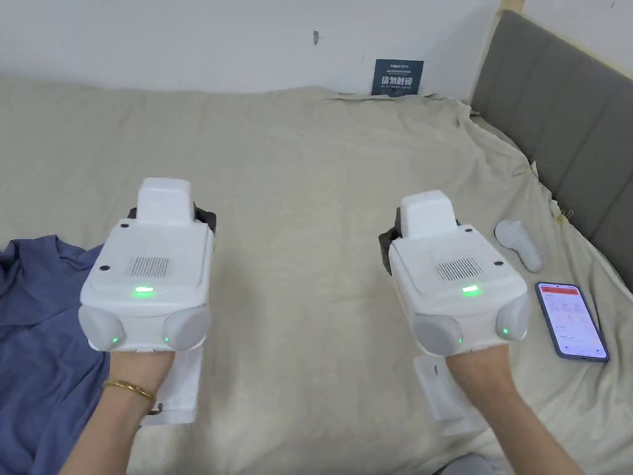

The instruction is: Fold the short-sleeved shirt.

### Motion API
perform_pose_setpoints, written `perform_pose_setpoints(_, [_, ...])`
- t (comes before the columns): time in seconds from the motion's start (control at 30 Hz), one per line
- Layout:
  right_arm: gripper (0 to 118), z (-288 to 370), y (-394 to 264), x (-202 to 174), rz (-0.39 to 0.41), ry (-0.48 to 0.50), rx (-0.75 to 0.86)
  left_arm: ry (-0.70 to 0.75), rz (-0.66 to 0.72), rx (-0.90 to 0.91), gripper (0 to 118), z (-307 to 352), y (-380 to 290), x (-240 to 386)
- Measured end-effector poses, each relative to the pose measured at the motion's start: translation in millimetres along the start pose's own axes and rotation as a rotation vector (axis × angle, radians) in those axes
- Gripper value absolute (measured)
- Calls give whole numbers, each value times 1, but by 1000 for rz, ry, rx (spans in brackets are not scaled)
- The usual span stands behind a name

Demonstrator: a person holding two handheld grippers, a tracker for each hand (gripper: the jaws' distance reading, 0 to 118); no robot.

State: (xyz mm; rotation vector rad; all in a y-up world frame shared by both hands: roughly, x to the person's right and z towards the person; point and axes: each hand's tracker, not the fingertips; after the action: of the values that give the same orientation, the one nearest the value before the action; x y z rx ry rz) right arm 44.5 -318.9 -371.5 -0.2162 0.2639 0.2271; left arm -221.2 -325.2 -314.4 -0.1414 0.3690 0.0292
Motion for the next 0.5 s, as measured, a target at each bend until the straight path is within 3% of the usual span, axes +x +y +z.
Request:
perform_pose_setpoints(0.1, [0,8,-19,5,-125,-31,0,-2,-25,18,0,4,-12,-3])
perform_pose_setpoints(0.5, [0,16,-30,14,-131,-36,1,-30,-33,-23,0,12,-31,2])
